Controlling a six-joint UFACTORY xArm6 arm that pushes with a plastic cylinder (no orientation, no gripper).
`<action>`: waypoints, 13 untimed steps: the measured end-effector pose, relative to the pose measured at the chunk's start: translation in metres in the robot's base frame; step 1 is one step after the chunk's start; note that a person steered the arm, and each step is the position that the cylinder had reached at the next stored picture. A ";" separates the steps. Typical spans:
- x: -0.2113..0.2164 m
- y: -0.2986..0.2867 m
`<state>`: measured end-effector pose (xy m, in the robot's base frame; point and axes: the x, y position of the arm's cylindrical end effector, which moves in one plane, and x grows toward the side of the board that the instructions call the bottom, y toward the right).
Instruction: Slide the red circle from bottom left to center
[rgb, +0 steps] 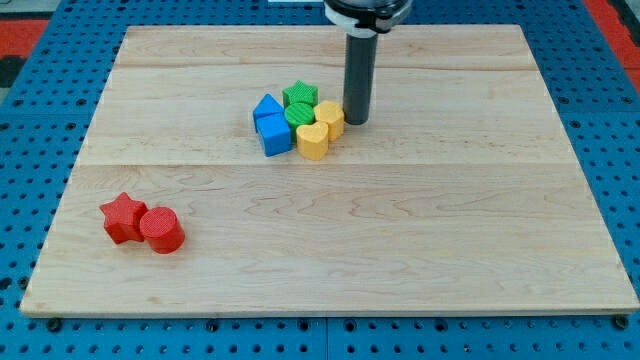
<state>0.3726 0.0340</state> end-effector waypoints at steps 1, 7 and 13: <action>0.024 0.064; 0.198 -0.159; 0.115 -0.094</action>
<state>0.4875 -0.0600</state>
